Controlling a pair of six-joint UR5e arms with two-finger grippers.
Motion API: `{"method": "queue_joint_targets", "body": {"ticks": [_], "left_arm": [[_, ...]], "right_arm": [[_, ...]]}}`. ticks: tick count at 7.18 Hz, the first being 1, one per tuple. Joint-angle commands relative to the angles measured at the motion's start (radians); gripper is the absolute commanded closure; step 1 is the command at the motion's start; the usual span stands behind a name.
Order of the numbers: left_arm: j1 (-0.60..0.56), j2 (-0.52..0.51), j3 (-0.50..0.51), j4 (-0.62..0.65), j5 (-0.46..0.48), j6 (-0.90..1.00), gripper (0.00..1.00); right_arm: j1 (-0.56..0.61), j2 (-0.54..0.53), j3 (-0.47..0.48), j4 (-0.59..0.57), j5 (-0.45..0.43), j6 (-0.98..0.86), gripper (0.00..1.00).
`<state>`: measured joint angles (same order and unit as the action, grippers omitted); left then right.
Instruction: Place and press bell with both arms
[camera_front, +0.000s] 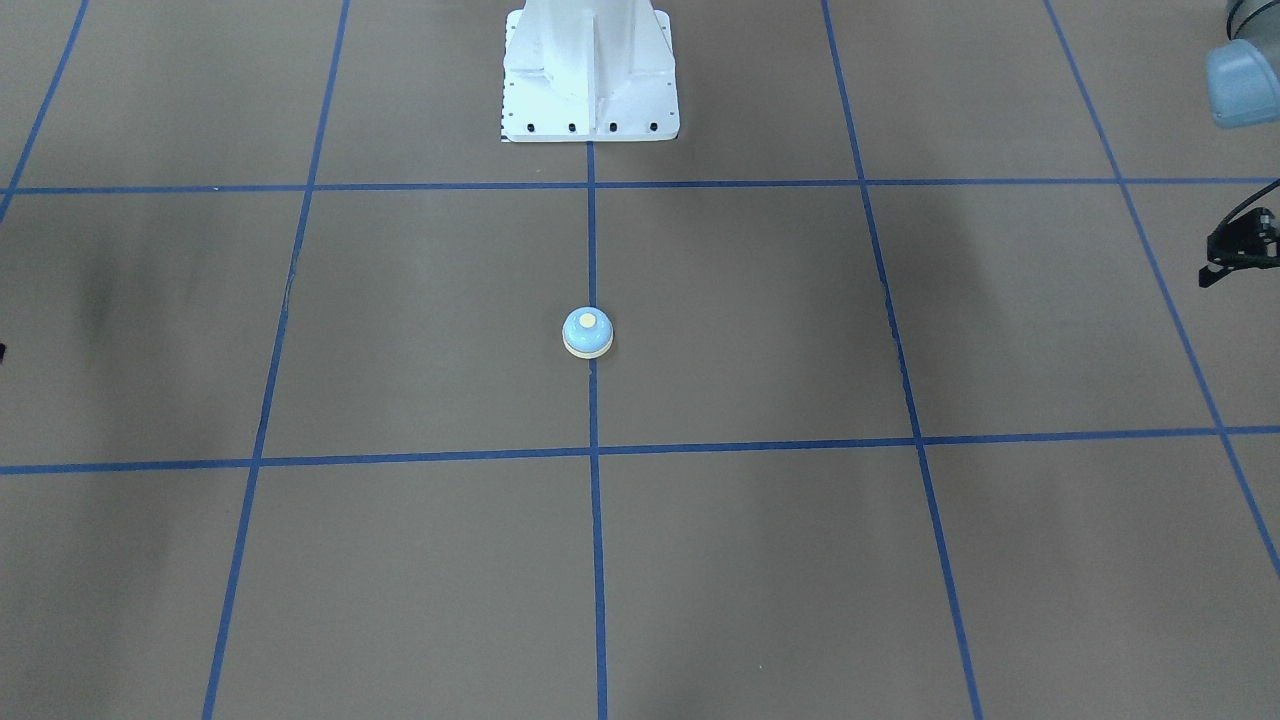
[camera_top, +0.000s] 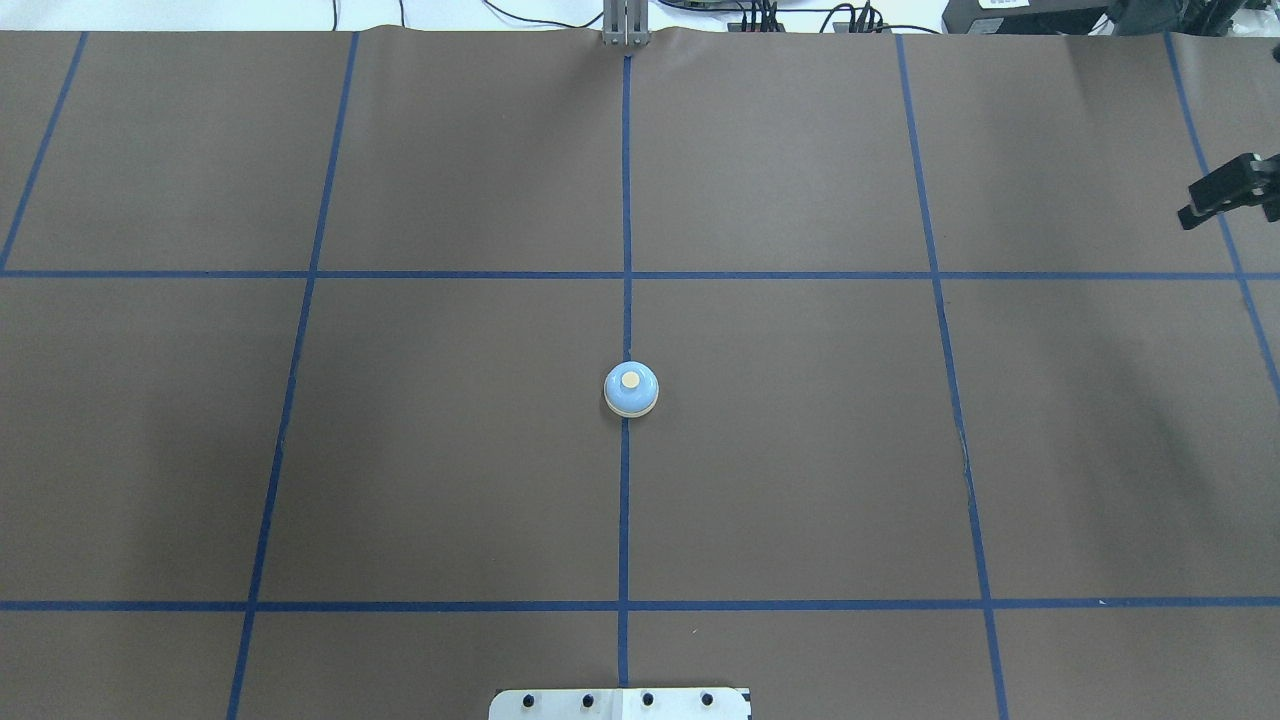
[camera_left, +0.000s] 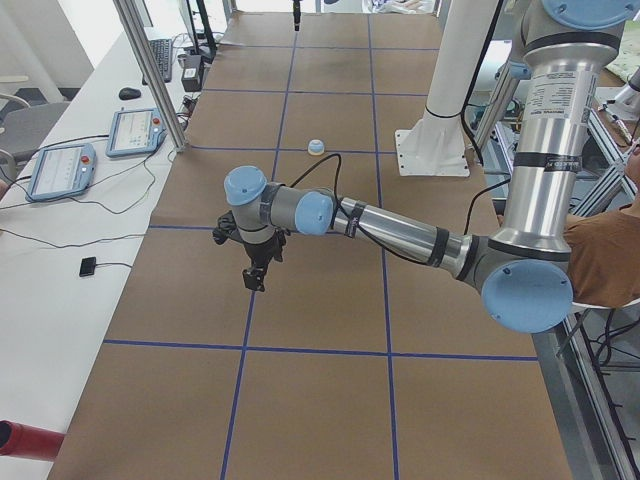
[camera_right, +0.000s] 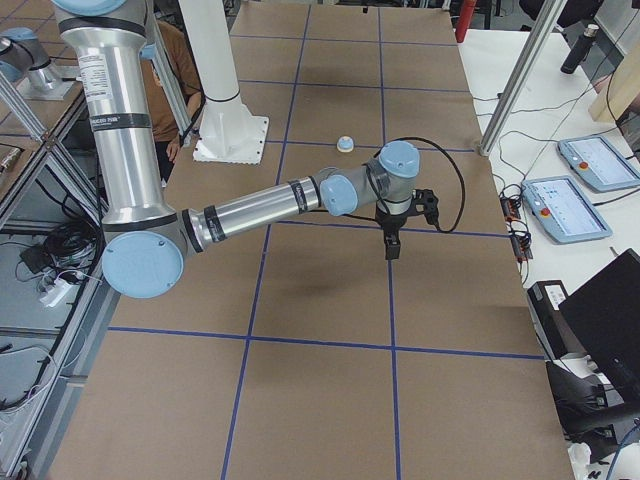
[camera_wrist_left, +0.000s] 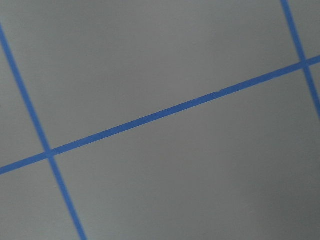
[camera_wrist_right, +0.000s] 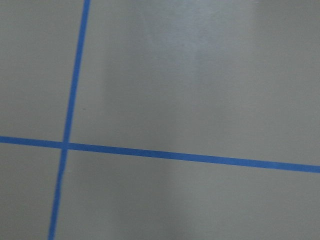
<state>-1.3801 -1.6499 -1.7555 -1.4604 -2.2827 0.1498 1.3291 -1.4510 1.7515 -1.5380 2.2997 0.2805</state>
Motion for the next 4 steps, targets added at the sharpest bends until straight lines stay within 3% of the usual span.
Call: {"method": "queue_joint_targets", "body": {"ticks": [1,4], "left_arm": [[-0.103,0.03,0.037,0.002,0.026,0.094,0.01],[-0.128,0.082,0.042,0.011,0.026,0.106,0.01]], "right_arm": [[0.091,-0.023,-0.044,-0.043,0.012,-0.182,0.0],[0.169,-0.057,-0.076,-0.044,0.078,-0.248,0.0]]}}
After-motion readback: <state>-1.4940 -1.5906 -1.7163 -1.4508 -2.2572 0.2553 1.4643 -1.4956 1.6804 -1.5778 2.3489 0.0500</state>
